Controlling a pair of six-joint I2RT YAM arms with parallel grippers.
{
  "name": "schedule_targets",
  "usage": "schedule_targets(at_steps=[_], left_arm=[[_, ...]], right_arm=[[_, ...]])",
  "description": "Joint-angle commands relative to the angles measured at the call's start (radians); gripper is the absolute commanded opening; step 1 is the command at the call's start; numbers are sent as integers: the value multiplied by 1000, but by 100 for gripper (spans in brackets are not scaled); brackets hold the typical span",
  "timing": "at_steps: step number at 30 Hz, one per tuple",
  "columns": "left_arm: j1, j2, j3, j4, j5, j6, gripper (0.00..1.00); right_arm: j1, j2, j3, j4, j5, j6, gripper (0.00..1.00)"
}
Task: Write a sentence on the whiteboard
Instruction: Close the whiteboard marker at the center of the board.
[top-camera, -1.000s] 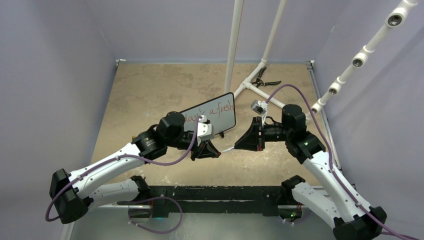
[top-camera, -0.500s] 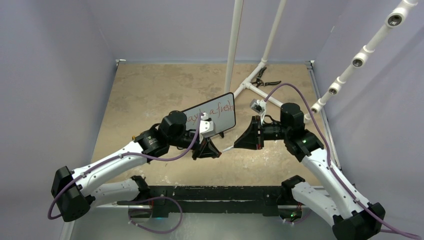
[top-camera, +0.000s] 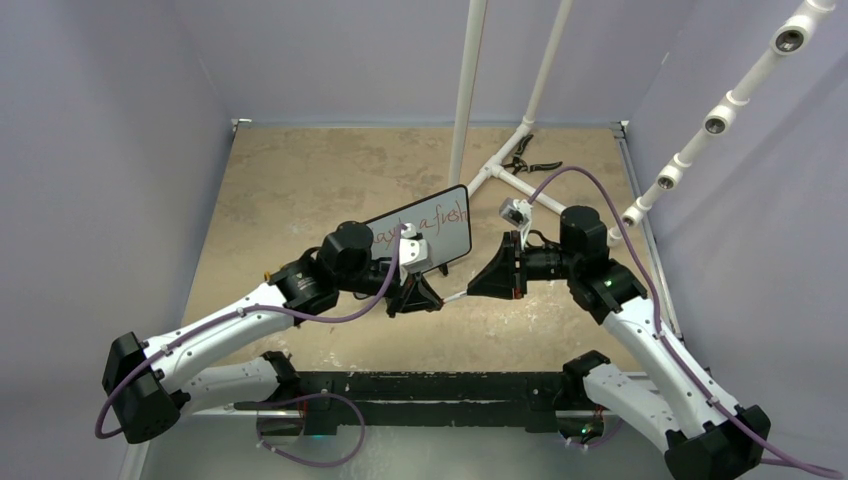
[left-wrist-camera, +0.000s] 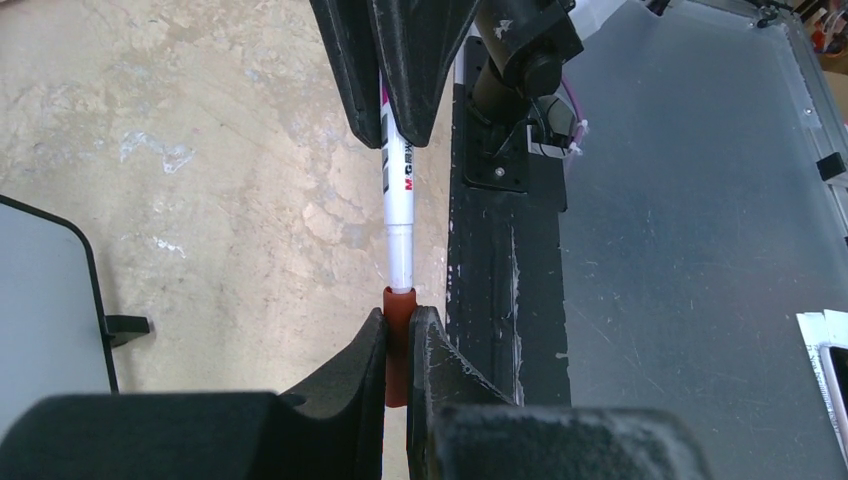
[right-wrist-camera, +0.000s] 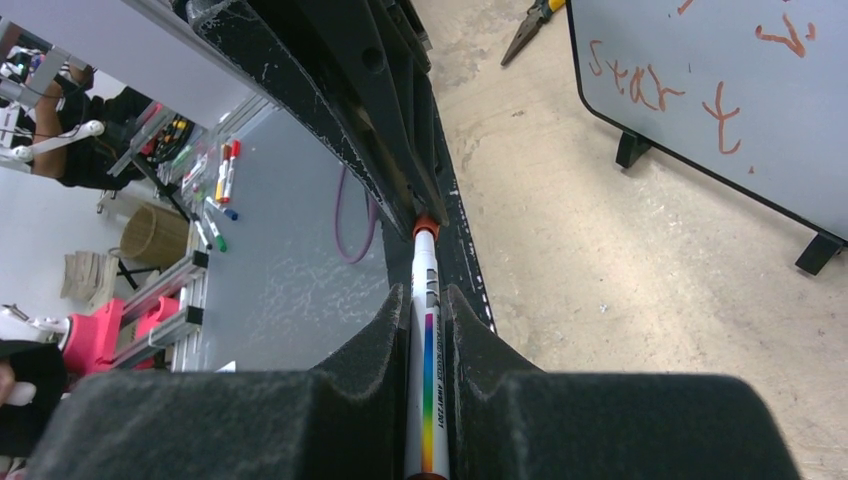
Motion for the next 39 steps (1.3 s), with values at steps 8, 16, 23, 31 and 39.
schedule_targets(at_steps=[8,16,23,31,39], left_arm=[[-3,-19,20,75,-2,3,0],[-3,12,51,75,2,2,0],[-4,31,56,67,8,-2,0],[-3,47,48,35,-7,-7,0],[-3,29,53,-63,-24,-1,11]], right_arm=[[3,-3,-1,35,10,-9,0],[11,40,-29,122,-16,31,0],[69,99,-81,208,-3,68,0],[142,122,-230,550,-25,241,0],[142,154,-291,721,-95,305,0]])
